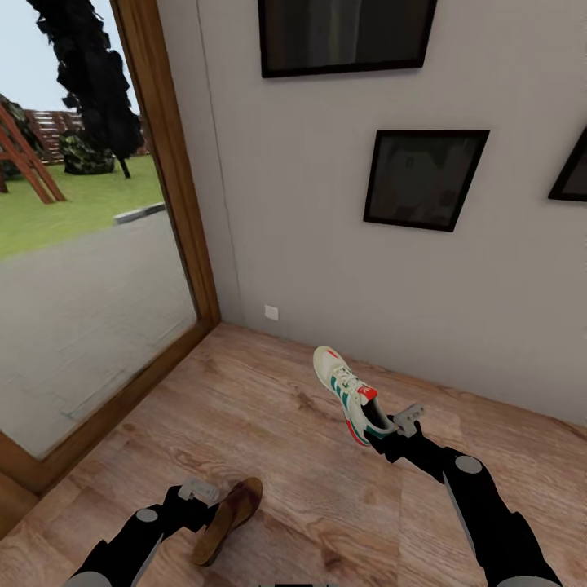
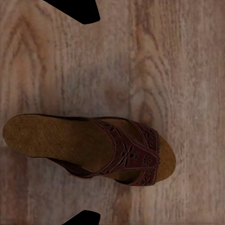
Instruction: Pick up the two gym shoes and the two sandals from the corridor floor and place them onto the hallstand (shoe rack) in the corridor, making sure they are on the rack and not on the floor. Arrange them so the two gym shoes are next to each other and the two sandals are next to each other.
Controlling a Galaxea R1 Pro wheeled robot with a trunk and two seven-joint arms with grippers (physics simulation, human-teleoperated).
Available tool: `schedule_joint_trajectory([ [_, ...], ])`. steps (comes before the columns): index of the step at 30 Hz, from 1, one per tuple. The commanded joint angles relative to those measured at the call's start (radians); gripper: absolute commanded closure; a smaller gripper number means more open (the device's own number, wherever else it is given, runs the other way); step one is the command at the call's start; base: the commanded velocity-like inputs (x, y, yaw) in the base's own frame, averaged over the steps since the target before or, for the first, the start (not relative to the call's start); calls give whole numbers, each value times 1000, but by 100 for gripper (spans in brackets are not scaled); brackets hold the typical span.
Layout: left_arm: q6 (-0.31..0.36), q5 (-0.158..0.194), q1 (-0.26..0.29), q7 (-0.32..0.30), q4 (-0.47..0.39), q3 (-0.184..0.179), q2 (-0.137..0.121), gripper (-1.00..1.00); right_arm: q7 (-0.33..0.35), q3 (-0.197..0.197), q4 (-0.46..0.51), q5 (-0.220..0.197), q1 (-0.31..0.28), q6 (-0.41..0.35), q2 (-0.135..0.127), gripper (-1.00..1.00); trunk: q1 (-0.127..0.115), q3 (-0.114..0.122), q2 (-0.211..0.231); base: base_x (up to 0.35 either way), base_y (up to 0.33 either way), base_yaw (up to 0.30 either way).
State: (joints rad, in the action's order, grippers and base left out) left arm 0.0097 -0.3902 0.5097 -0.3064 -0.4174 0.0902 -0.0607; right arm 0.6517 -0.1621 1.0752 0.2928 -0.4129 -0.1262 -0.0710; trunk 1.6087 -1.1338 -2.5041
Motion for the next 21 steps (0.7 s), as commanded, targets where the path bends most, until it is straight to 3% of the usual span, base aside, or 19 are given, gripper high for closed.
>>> schedule_joint_trajectory([
  [1, 0, -9, 0, -8, -1, 8, 1, -100, 6, -2, 2, 4, -1, -5, 0, 100, 0, -1, 0, 7, 5, -19],
  [12, -1, -9, 0, -8, -1, 9, -2, -100, 6, -2, 3, 3, -1, -6, 0, 100, 0, -1, 0, 2, 1, -20],
  [21, -11, -10, -2, -5, -2, 9, -5, -100, 6, -2, 6, 3, -1, -6, 0, 100, 4, -36, -2, 0, 0, -73],
])
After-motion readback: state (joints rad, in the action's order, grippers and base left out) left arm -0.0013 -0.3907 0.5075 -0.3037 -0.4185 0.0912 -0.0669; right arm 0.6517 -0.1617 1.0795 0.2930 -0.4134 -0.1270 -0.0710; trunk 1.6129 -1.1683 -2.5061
